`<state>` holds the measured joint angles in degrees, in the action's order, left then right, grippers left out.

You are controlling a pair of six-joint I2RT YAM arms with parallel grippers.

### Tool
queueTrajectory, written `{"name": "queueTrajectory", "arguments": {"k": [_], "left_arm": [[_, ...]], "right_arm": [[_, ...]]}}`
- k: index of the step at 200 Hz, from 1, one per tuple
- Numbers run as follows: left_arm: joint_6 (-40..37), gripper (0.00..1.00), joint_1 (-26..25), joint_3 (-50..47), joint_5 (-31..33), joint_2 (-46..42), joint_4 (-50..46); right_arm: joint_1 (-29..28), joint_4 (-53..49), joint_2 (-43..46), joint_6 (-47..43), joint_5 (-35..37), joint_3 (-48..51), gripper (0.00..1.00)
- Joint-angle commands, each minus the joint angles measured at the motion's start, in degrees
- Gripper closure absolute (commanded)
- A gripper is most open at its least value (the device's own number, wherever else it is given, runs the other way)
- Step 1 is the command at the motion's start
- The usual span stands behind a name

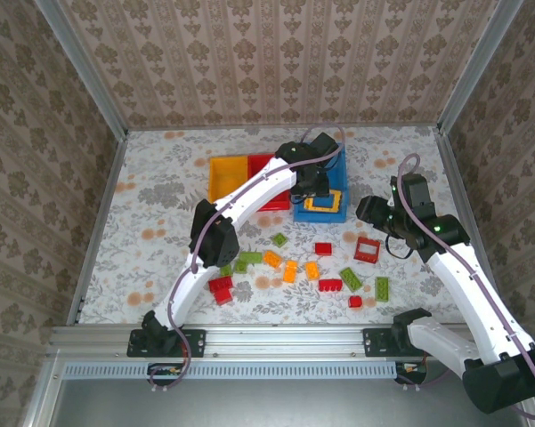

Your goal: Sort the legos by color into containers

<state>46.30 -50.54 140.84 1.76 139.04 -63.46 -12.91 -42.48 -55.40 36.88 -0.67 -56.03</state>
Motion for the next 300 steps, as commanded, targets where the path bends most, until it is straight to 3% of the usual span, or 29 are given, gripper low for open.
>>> {"name": "queueTrajectory", "arguments": {"k": [1, 49, 78, 100, 133, 157, 175, 190, 216, 300], "left_arm": [[-0.7, 0.54, -0.2, 2.7, 1.9, -3.0, -1.6], [-3.1, 0.57, -1.3, 4.1, 4.5, -4.9, -1.1], [-3.5, 0.56, -0.7, -0.1, 8.2, -12.6, -4.4], [-1.4, 0.55, 1.5, -18.2, 8.5, -25.8, -3.4], [1.5, 0.52, 3.7, -51.5, 7.1, -46.4, -4.3], [3.7, 0.45, 3.3, -69.8, 1.1, -58.1, -4.9], [7.8, 0.35, 1.3, -80.4, -3.3, -63.8, -4.6], [12.9, 0.33, -0.7, -86.9, -6.1, -66.4, -3.1], [19.2, 0.16, -2.5, -93.5, -7.3, -68.8, 2.0], [21.2, 0.17, -1.3, -99.4, -6.8, -62.7, 12.8]], "right_arm": [[0.3, 0.3, 0.3, 1.0, -1.0, 0.6, 0.42], [0.3, 0.8, 0.1, 0.5, -1.6, 0.6, 0.42], [-0.5, 4.6, -0.9, -4.8, -7.6, -0.4, 0.45], [-5.1, 10.0, -1.5, -12.5, -14.6, 0.0, 0.45], [-18.7, 11.4, -5.5, -22.4, -17.7, 0.1, 0.40], [-27.2, 15.2, -9.4, -25.5, -18.5, 1.4, 0.38], [-30.1, 16.7, -12.3, -25.6, -19.5, 1.3, 0.36], [-31.2, 17.5, -14.1, -25.2, -20.6, 0.9, 0.35], [-32.1, 16.6, -16.1, -26.5, -23.1, -0.4, 0.31], [-32.4, 13.1, -16.5, -28.5, -24.6, -0.8, 0.30]]}}
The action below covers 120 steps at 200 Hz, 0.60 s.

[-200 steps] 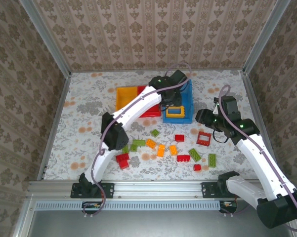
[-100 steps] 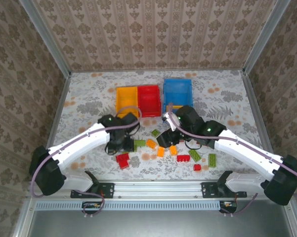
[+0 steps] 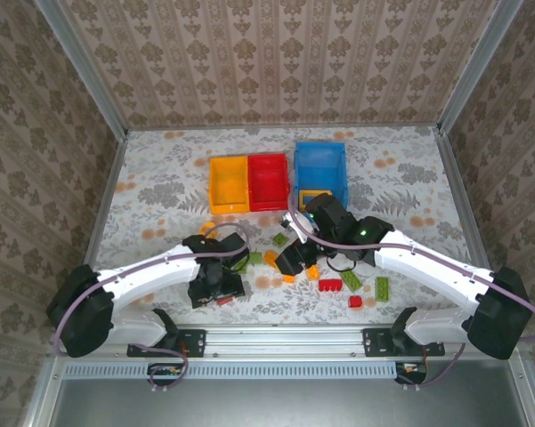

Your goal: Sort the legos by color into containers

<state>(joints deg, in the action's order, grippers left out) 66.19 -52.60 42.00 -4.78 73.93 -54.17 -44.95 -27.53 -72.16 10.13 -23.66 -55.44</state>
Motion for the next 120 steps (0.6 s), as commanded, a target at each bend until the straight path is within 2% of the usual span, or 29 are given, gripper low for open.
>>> {"name": "queueTrajectory", "arguments": {"k": [1, 27, 70, 99, 120], "left_arm": [[1.3, 0.17, 0.9, -0.6, -0.2, 2.5, 3.6], [0.6, 0.27, 1.2, -0.7, 1.0, 5.4, 5.3], [1.1, 0.56, 1.0, 0.0, 2.5, 4.9, 1.8], [1.4, 0.63, 0.6, 2.0, 3.9, 2.1, -1.8], [0.6, 0.64, 0.3, 8.5, 6.4, 0.3, -8.3]], "right_arm": [[-0.3, -1.8, 0.2, -1.8, -1.6, -1.4, 0.30], [-0.3, -1.7, -0.2, -1.7, -1.7, -1.5, 0.30], [-0.1, -2.4, 0.1, -1.6, -1.0, -1.4, 0.30], [0.5, -2.4, 0.7, -1.4, -0.2, -1.6, 0.31], [2.2, -1.7, 2.3, -0.6, 0.3, -3.1, 0.31]]}}
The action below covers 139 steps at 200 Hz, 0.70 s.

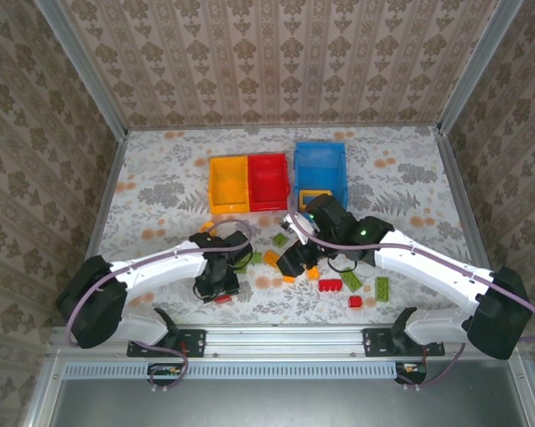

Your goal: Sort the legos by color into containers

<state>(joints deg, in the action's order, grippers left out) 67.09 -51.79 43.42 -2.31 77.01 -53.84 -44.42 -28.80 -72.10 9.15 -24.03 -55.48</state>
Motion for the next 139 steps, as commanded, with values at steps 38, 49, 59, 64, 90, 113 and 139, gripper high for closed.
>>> {"name": "queueTrajectory", "arguments": {"k": [38, 49, 59, 64, 90, 113, 139], "left_arm": [[-9.7, 0.66, 6.2, 26.8, 7.6, 1.6, -15.4], [-13.9, 0.66, 9.4, 32.6, 8.3, 5.1, -15.4], [-17.4, 0.66, 12.2, 37.4, 8.9, 8.6, -15.1], [-19.0, 0.66, 13.4, 39.6, 8.9, 10.4, -14.7], [-26.4, 0.66, 19.1, 49.3, 10.1, 20.3, -11.9], [-29.9, 0.66, 22.8, 56.9, 9.7, 29.8, -10.2], [-32.8, 0.65, 25.1, 65.3, 10.0, 38.7, -10.3]], "right_arm": [[3.8, 12.4, 5.3, 4.2, -1.2, -4.8, 0.26], [3.9, 14.7, 5.0, 4.9, 0.6, -5.7, 0.24], [4.2, 15.6, 4.4, 5.4, 3.8, -6.8, 0.23], [4.4, 15.6, 4.1, 5.7, 5.7, -7.4, 0.23], [7.4, 16.5, 2.0, 7.9, 8.1, -8.7, 0.22], [8.6, 16.8, 1.6, 8.4, 9.1, -8.6, 0.22], [9.1, 15.5, 1.5, 9.4, 10.3, -7.8, 0.23]]}}
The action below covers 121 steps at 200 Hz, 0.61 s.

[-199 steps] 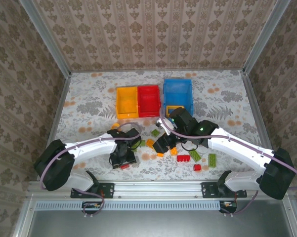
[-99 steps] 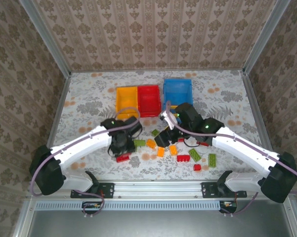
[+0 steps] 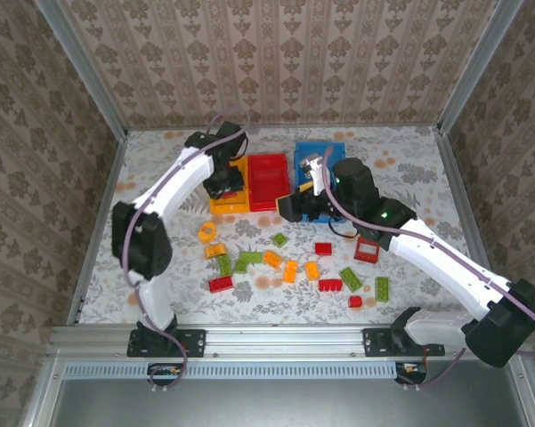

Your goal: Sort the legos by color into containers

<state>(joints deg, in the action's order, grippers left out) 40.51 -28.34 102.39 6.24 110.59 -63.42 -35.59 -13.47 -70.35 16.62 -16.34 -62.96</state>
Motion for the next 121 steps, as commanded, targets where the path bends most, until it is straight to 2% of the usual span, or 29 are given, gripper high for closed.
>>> {"name": "queueTrajectory", "arguments": {"k": [1, 44, 57, 95, 121], "left_arm": [[-6.2, 0.65, 1.7, 6.6, 1.5, 5.4, -0.7], [-7.1, 0.60, 4.0, 9.9, 0.4, 13.0, 0.6], [-7.0, 0.56, 4.0, 9.8, -0.1, 14.0, 0.6], [-6.5, 0.41, 3.3, 7.6, -0.1, 12.8, 0.6], [-6.1, 0.37, 3.1, 5.9, -0.3, 10.4, 0.9]], "right_arm": [[0.3, 0.2, -0.2, 1.9, 2.7, -0.3, 0.23], [1.3, 0.8, 1.5, 4.5, 4.2, 3.2, 0.23], [1.7, 0.6, 1.8, 5.0, 4.4, 3.9, 0.23], [2.2, -1.0, 1.7, 4.8, 5.4, 5.3, 0.23], [2.2, -2.2, 1.1, 3.9, 5.6, 5.9, 0.23]]}}
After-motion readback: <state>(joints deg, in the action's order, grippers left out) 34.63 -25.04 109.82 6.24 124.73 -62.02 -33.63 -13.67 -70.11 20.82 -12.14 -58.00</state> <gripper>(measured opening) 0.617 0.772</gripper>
